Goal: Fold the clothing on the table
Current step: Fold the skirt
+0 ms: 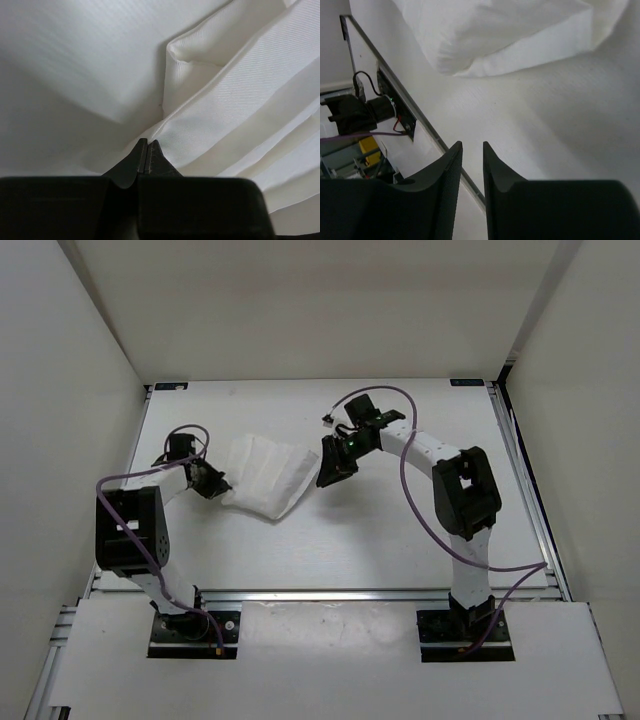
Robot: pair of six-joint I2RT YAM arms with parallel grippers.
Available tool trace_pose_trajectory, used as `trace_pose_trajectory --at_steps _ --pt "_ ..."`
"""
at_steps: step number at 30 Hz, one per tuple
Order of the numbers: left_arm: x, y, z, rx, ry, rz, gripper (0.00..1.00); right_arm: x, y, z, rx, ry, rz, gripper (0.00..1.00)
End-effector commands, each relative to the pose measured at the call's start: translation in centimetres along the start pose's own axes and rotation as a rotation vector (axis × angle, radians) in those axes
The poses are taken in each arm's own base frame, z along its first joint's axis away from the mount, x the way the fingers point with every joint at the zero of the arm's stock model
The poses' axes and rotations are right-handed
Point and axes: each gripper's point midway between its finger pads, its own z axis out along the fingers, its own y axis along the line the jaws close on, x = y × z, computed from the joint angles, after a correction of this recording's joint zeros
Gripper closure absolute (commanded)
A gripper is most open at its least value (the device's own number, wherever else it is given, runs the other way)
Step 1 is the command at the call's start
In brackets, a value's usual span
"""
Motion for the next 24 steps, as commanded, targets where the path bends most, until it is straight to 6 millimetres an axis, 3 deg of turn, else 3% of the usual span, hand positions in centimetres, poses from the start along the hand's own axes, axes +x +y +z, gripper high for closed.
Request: trace_pose_trajectory --at_steps 1,3,4,9,13,17,21,24 --pt "-2.0 -5.3 -0.7 0.154 -0.047 0.053 0.97 -0.4 1.3 -0.4 -0.053 0.011 -0.015 0.7" --pt "-1.9 -6.9 -1.0 0.159 -0.052 0.101 0.95 -0.5 1.8 -0.8 -0.075 -0.001 -0.023 0.63" --pt "-1.8 -8.3 -1.1 0.171 -0.063 0.141 0.94 -0.8 2.3 -1.2 -0.094 -0.015 -0.031 0.63" --pt "-1.3 -10.3 -0.3 0.196 -0.031 0.171 0.95 -1.9 4.8 -1.5 -0.14 -0.045 -0.115 0.68" --pt "-1.8 -12.3 -0.9 0.222 -0.046 0.213 0.93 -4.0 3.9 -1.1 -0.164 -0.066 -0.051 0.66" --pt "-2.5 -11.7 0.8 0.159 -0.054 0.227 0.94 -6.0 3.6 -1.3 -0.221 -0.093 -0.001 0.67" --pt "-3.2 -11.2 2.9 0.116 -0.062 0.233 0.94 -5.7 3.9 -1.7 -0.205 -0.101 -0.012 0.67" --pt "-2.4 -11.5 4.4 0.074 -0.059 0.289 0.91 -4.9 4.4 -2.0 -0.202 -0.099 -0.018 0.67"
